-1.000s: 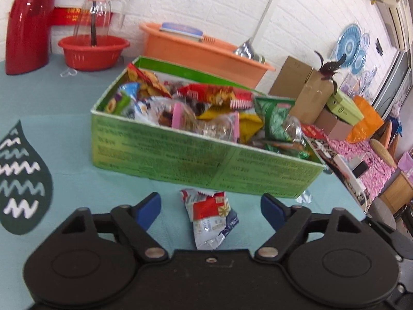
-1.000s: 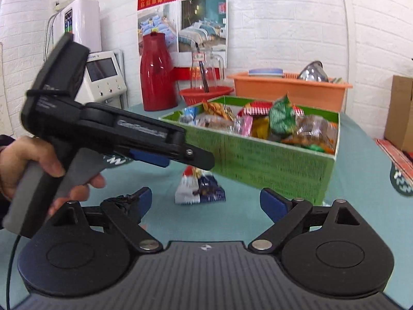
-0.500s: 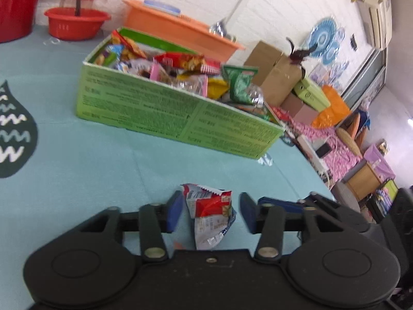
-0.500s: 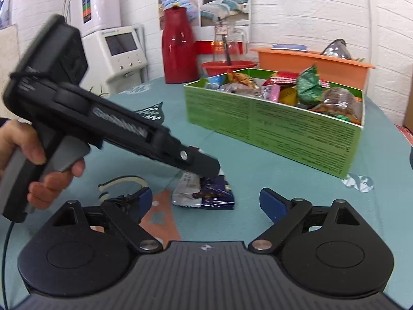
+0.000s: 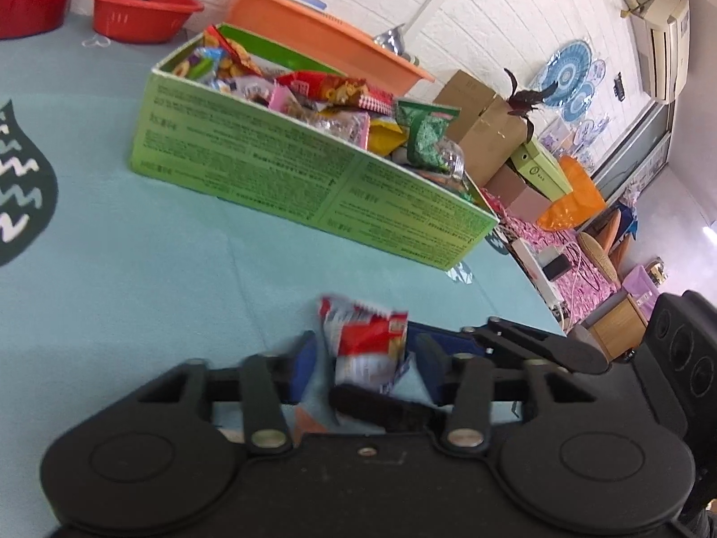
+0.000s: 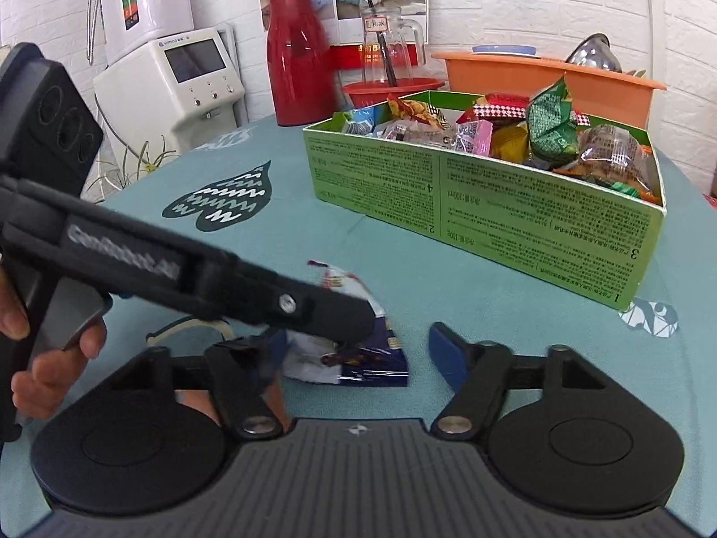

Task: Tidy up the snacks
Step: 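Grasp the white-and-red packet with the left tool while the right tool grasps it too, then carry the white-and-red packet into the green box and open both tools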

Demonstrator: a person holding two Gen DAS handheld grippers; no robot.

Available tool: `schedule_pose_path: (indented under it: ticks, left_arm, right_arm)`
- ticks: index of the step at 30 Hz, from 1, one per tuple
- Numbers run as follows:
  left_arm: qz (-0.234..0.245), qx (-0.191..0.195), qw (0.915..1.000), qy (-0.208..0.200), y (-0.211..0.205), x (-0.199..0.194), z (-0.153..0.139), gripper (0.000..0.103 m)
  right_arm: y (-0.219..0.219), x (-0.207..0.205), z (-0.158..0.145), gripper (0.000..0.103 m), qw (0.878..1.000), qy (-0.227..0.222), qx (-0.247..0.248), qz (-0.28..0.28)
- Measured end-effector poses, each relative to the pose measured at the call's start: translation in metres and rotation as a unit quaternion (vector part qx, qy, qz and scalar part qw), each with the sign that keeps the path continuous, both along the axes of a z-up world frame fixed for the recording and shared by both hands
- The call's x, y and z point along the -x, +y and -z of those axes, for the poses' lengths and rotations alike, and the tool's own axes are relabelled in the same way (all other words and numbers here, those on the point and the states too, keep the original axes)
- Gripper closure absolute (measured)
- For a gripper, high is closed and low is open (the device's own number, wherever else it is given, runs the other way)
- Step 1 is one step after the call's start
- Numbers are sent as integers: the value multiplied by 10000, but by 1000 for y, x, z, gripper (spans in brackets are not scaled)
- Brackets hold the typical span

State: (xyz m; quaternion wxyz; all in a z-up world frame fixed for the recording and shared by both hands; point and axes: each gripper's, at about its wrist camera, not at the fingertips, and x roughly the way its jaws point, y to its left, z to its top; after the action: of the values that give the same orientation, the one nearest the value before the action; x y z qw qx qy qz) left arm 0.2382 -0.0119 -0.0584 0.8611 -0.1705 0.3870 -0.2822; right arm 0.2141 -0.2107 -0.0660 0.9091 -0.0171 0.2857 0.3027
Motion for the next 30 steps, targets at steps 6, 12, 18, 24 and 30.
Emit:
schedule_pose_path:
  ticks: [6,12,18,24,30]
  left_arm:
    - [-72,194,9989,-424,2,0,-29,49]
    - [-212,109,9914,-1285,0,-21,-84,49]
    - [-296,85,9873,-1557,3,-59,-94,48]
    - [-371,185,9907,-1299,14,-93,-77,46]
    - [-639,22,9900,-1254,17,-109,-65,0]
  right_arm:
    - [-11,-5,-28,47,9987,-282,-411,72]
    - [-7,-30,-67,47,9916,-1112,-621,232]
    - [2,-65,-73,47,9860,-1449,-763,323]
    - [12,-90,-58,47,9868,-1440,-634,388]
    - [28,-107,-45,40,9849,-1632,-229,527]
